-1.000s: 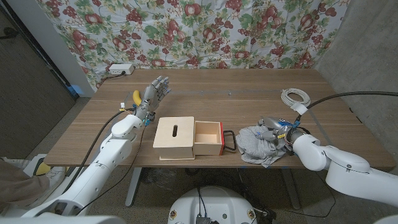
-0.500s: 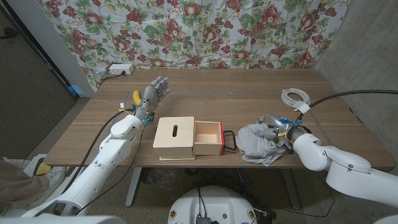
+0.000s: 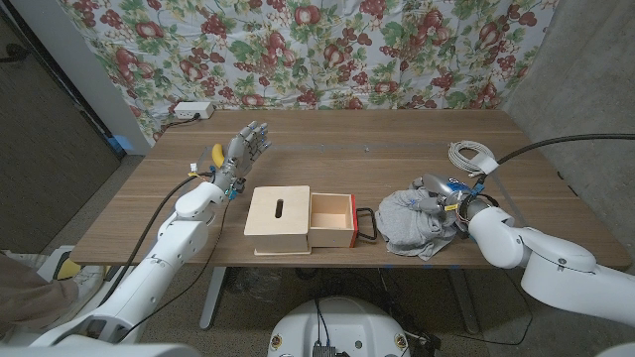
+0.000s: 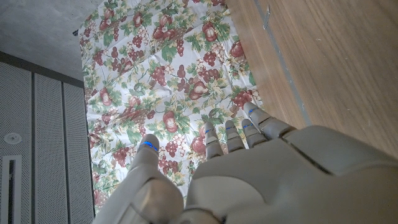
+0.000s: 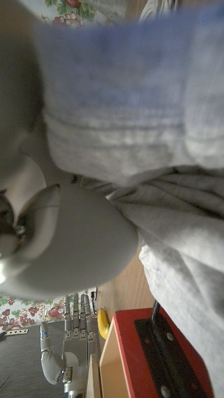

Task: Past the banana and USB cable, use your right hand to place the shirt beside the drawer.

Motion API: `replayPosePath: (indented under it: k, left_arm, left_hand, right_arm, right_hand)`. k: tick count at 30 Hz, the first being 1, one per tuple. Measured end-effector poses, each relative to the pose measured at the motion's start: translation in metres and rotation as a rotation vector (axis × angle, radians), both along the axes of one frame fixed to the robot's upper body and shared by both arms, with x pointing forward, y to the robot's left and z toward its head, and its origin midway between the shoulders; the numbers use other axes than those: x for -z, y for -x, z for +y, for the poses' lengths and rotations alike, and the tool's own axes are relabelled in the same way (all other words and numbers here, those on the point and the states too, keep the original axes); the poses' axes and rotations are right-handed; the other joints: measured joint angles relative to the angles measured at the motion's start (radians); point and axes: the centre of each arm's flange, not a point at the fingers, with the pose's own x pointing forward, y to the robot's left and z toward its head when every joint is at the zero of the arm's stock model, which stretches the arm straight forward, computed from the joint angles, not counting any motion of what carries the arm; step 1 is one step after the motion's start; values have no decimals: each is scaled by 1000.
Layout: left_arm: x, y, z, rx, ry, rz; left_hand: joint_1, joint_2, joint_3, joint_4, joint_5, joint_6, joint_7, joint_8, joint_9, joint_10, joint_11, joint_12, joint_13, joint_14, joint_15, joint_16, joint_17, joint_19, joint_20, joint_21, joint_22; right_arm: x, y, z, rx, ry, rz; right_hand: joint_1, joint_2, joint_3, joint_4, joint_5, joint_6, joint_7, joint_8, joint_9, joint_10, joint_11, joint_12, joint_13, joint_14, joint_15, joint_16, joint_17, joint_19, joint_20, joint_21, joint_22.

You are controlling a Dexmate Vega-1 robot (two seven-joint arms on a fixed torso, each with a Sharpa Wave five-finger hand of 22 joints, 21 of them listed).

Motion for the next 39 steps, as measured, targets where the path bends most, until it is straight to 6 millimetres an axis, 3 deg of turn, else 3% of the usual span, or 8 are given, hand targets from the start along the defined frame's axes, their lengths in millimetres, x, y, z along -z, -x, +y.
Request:
replayPosePath:
  k: [39]
  left_arm:
    - [-3,-1,5,11,-36,-3]
  left_hand:
    - [4,4,0,0,0,0,0,0,0,-5,5,0,0,-3,-3,0,0,0,0,0,0]
  right_arm:
    - [-66,33,1,-48,55,-110]
  right_hand:
    - [-4,4,-14,11,-12,57,-1,-10,4,24,-3,24,-1,25,0,4,35,-21,11,70,4]
